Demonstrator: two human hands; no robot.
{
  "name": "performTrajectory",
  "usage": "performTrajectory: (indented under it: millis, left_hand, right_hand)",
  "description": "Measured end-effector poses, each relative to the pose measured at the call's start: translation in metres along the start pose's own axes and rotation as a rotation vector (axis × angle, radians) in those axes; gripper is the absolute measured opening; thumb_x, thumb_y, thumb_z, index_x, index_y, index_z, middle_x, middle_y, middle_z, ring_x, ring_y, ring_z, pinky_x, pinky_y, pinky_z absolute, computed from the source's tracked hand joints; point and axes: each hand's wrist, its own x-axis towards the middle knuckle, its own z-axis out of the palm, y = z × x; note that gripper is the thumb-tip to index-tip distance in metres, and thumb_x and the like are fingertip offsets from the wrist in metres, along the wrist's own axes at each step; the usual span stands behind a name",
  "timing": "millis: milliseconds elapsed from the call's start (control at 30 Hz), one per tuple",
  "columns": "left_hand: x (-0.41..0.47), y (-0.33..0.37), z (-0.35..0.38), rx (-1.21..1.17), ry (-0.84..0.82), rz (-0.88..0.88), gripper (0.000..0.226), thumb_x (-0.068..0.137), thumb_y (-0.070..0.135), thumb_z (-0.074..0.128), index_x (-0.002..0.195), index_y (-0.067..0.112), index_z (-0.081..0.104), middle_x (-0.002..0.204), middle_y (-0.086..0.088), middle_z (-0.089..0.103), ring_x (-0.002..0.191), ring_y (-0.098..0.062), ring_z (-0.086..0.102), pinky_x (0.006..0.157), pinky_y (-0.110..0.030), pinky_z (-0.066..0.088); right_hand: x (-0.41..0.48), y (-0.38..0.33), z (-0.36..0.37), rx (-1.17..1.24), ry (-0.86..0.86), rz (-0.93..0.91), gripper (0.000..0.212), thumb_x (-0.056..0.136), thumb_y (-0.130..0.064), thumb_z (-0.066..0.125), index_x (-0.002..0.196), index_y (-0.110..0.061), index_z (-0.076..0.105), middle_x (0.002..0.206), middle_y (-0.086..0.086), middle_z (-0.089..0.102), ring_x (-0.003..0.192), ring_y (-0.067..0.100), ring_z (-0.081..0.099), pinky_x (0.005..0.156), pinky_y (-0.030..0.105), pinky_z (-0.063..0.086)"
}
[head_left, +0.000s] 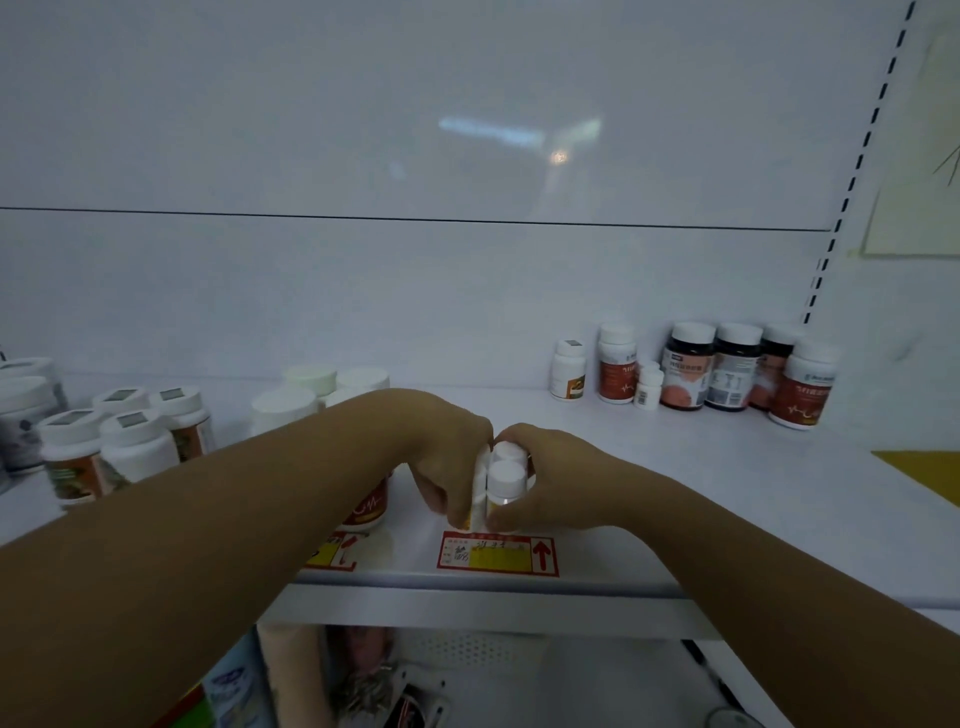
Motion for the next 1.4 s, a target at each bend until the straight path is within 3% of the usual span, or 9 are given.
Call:
performTrajectory:
  millis: [133,200,300,400,467,633,900,1100,1400]
  left_hand:
    - [0.004,-0.001,0.003,-0.002,0.012,0.002,0.061,0.068,0.029,0.08,0.122,0.015,0.056,0.109,-0.006,0.067,0.097,-0.021,0.065,0.082,-0.029,0.053]
    - [0.002,0.0,-0.001,-0.005,-0.009,-0.029,0.076,0.068,0.034,0.08,0.133,0.015,0.045,0.121,-0.005,0.06,0.107,-0.021,0.06,0.088,-0.029,0.052]
    - [-0.007,-0.002,-0.021,0.026,-0.001,-0.059,0.096,0.072,0.041,0.076,0.147,0.018,0.021,0.148,-0.003,0.038,0.132,-0.024,0.041,0.107,-0.037,0.038]
    - [-0.007,-0.002,-0.046,-0.127,0.076,-0.028,0.096,0.075,0.04,0.073,0.149,0.028,0.014,0.155,0.0,0.028,0.138,-0.023,0.033,0.113,-0.042,0.03]
    - [0.004,0.006,-0.054,-0.226,0.143,0.009,0.087,0.08,0.035,0.07,0.148,0.03,0.017,0.153,0.0,0.031,0.137,-0.023,0.035,0.112,-0.041,0.032]
    - [0.047,0.038,-0.058,-0.191,0.193,0.036,0.072,0.086,0.036,0.063,0.146,0.028,0.025,0.149,0.001,0.037,0.133,-0.02,0.04,0.107,-0.033,0.036]
    - [0.131,0.062,-0.072,-0.223,0.425,-0.083,0.056,0.084,0.019,0.066,0.136,0.013,0.044,0.134,-0.008,0.052,0.112,-0.021,0.053,0.085,-0.023,0.039]
    - [0.179,0.053,-0.082,-0.33,0.524,-0.189,0.065,0.083,0.02,0.068,0.14,0.019,0.037,0.14,-0.005,0.046,0.125,-0.023,0.046,0.097,-0.028,0.037]
    - [0.212,0.052,-0.078,-0.47,0.631,-0.315,0.042,0.083,0.036,0.064,0.117,0.015,0.052,0.118,-0.007,0.058,0.103,-0.022,0.053,0.087,-0.031,0.045]
  right_hand:
    - [-0.001,0.002,-0.002,-0.007,-0.005,0.003,0.069,0.07,-0.039,0.079,0.127,-0.025,0.042,0.122,-0.002,0.058,0.097,0.011,0.051,0.082,0.025,0.041]
    - [-0.003,0.001,-0.003,-0.011,-0.021,0.016,0.078,0.069,-0.042,0.078,0.134,-0.026,0.037,0.131,-0.002,0.054,0.106,0.013,0.052,0.087,0.026,0.042]
    - [-0.007,0.004,-0.01,0.021,-0.057,0.051,0.093,0.073,-0.049,0.072,0.146,-0.027,0.02,0.146,-0.003,0.041,0.126,0.019,0.045,0.102,0.034,0.039]
    - [-0.014,0.019,-0.024,0.094,-0.003,0.069,0.088,0.077,-0.056,0.063,0.148,-0.03,0.017,0.149,-0.004,0.038,0.127,0.017,0.044,0.1,0.03,0.039]
    - [-0.02,0.034,-0.035,0.128,0.047,0.1,0.085,0.078,-0.06,0.058,0.147,-0.031,0.019,0.149,-0.005,0.038,0.127,0.016,0.045,0.1,0.029,0.039]
    - [-0.026,0.094,-0.059,0.109,0.12,0.132,0.077,0.082,-0.056,0.058,0.146,-0.03,0.025,0.147,-0.004,0.041,0.126,0.014,0.047,0.101,0.028,0.04]
    - [0.012,0.188,-0.081,-0.085,0.249,0.142,0.066,0.09,-0.039,0.054,0.146,-0.021,0.025,0.152,0.001,0.029,0.133,0.02,0.039,0.108,0.033,0.034]
    - [0.053,0.211,-0.081,-0.212,0.371,0.066,0.048,0.094,-0.017,0.046,0.14,-0.015,0.034,0.145,0.004,0.038,0.127,0.022,0.044,0.103,0.034,0.039]
    - [0.064,0.22,-0.075,-0.166,0.499,0.036,0.038,0.094,-0.03,0.05,0.13,-0.021,0.047,0.132,0.0,0.045,0.111,0.021,0.055,0.091,0.03,0.046]
